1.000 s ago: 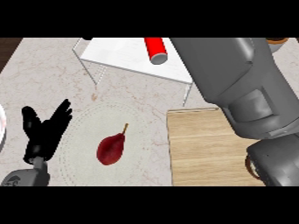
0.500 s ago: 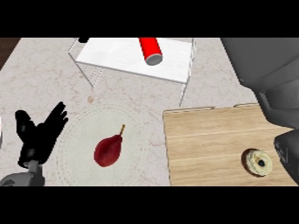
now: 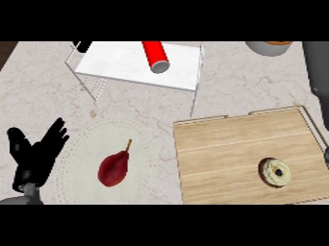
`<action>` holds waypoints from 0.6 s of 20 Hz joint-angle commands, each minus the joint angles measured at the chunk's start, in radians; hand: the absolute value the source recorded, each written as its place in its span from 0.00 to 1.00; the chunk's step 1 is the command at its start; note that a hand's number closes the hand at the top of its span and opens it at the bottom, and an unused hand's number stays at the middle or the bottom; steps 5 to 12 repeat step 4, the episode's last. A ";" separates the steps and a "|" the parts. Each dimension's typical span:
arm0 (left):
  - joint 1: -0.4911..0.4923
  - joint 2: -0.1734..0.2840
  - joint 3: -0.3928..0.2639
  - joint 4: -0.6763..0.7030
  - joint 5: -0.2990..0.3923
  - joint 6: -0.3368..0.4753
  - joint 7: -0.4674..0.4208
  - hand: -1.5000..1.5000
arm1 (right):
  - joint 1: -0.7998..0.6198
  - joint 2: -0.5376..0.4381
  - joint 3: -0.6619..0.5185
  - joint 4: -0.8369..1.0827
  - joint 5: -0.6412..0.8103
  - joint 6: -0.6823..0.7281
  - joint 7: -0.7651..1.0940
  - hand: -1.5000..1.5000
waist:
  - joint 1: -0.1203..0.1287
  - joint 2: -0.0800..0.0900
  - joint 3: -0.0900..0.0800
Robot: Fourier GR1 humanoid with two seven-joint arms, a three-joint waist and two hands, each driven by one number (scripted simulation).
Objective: Pick the can from the tray and place it in the tiered shelf
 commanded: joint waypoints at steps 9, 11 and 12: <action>-0.002 -0.017 -0.004 0.007 -0.012 0.025 0.018 0.50 | 0.236 -0.043 0.028 -0.406 -0.065 0.170 0.108 0.00 | -0.018 -0.001 -0.003; -0.002 -0.017 -0.004 0.007 -0.012 0.025 0.018 0.50 | 0.236 -0.043 0.028 -0.406 -0.065 0.170 0.108 0.00 | -0.018 -0.001 -0.003; -0.002 -0.017 -0.004 0.007 -0.012 0.025 0.018 0.50 | 0.236 -0.043 0.028 -0.406 -0.065 0.170 0.108 0.00 | -0.018 -0.001 -0.003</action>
